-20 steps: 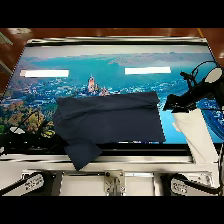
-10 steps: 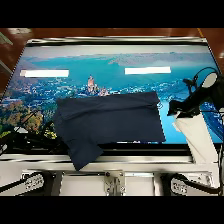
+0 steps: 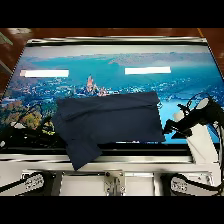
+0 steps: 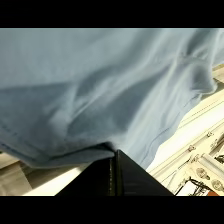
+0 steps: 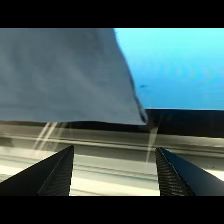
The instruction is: Fold the shirts.
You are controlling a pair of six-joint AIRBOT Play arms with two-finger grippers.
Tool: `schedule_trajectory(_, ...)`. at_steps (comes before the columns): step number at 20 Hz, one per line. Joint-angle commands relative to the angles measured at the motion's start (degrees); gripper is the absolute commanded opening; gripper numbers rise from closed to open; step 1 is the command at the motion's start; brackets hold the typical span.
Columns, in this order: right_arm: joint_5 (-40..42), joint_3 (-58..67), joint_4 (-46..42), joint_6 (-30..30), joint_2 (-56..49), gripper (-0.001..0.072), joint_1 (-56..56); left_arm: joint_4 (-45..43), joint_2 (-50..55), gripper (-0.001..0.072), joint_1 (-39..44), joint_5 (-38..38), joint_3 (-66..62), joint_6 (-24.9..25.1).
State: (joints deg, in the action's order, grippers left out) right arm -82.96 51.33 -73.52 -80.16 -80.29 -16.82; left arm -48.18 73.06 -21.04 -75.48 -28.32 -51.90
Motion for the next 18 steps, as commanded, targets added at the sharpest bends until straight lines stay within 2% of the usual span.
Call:
schedule_trajectory(1, 2.14, -1.84, 1.25, 0.28, -2.29, 0.0631, -0.57, 0.02, -0.04, 0.0041, 0.00, -0.17, -1.44, 0.24)
schedule_trajectory(6, 6.03, -1.84, 1.22, -0.68, -7.21, 0.0629, 3.98, 0.00, -0.07, 0.0042, 0.00, -1.68, -1.44, 0.22)
schedule_trajectory(7, 6.54, -1.84, 1.29, -0.83, -7.91, 0.0610, 4.74, 0.02, -0.07, 0.0041, 0.00, -1.70, -1.44, 0.20)
schedule_trajectory(10, 9.49, -1.81, 2.34, -0.92, -8.28, 0.0276, 5.92, 0.02, -0.07, 0.0041, 0.00, -1.66, -1.49, 0.26)
schedule_trajectory(11, 9.53, -1.68, 3.65, -0.52, -8.28, 0.0081, 5.92, 0.00, -0.17, 0.0041, 0.00, -1.51, -1.75, 1.11)
schedule_trajectory(14, 7.65, -1.64, 6.99, 6.27, -6.38, 0.0066, 5.92, 0.00, -2.38, 0.0039, 0.00, -0.61, -4.85, 1.92)
schedule_trajectory(17, 9.14, -0.07, 9.60, 15.85, -0.72, 0.0066, 5.92, 0.28, -6.40, 0.0040, 0.00, -0.57, -13.99, 1.44)
schedule_trajectory(18, 11.19, 1.81, 9.16, 15.93, 0.83, 0.0066, 5.92, 0.28, -7.19, 0.0040, 0.02, -0.20, -17.75, 0.57)
